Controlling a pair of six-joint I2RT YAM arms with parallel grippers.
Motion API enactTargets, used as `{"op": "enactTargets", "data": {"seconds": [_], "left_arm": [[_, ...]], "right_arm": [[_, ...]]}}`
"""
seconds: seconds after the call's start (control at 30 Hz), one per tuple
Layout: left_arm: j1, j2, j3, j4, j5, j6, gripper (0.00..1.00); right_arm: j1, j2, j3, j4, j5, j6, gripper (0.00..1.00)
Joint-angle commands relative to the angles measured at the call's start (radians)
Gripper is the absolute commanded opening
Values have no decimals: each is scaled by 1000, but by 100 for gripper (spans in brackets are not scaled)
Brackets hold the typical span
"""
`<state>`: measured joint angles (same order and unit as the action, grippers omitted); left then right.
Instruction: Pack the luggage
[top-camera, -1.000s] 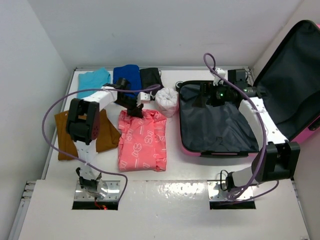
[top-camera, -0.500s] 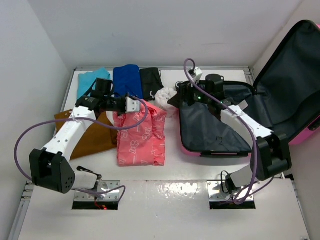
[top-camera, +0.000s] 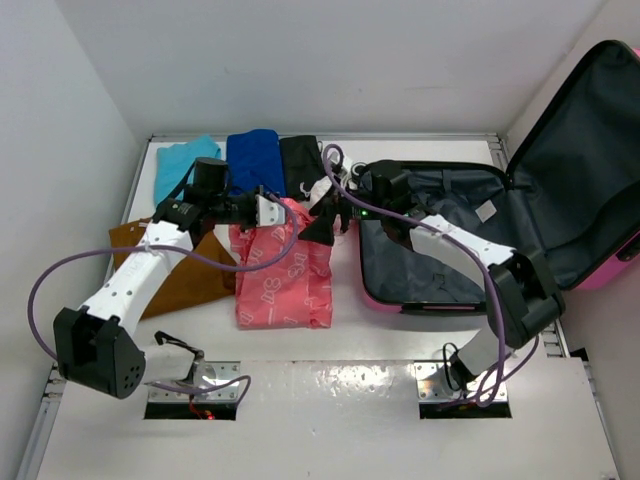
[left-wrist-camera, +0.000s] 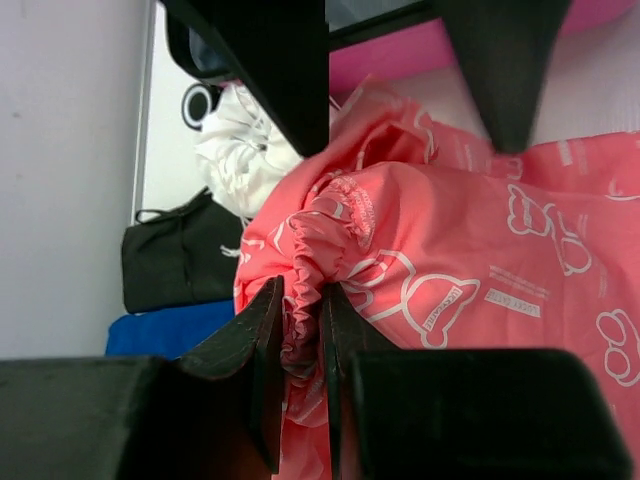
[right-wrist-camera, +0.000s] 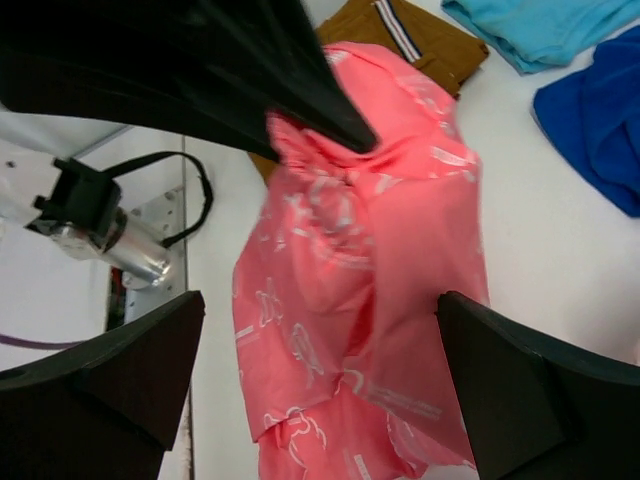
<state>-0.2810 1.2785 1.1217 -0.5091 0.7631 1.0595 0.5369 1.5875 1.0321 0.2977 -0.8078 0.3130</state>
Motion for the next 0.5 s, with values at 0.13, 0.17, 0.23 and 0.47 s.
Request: {"op": "enactTargets", "data": {"seconds": [0.13,0.17,0.23,0.47], "left_arm": [[-38,-88,4,112,47,0,0],[-47,-88,4,112,47,0,0],[-56,-99,4,112,47,10,0],[-67,-128,-5,121,25,31,0]], "right_arm": [[-3,63,95,55,26,-69,100],[3,71,100,58,25,-83,100],[12,80,111,57,56,-95,100],[17,107,149,63,90,-121,100]]}}
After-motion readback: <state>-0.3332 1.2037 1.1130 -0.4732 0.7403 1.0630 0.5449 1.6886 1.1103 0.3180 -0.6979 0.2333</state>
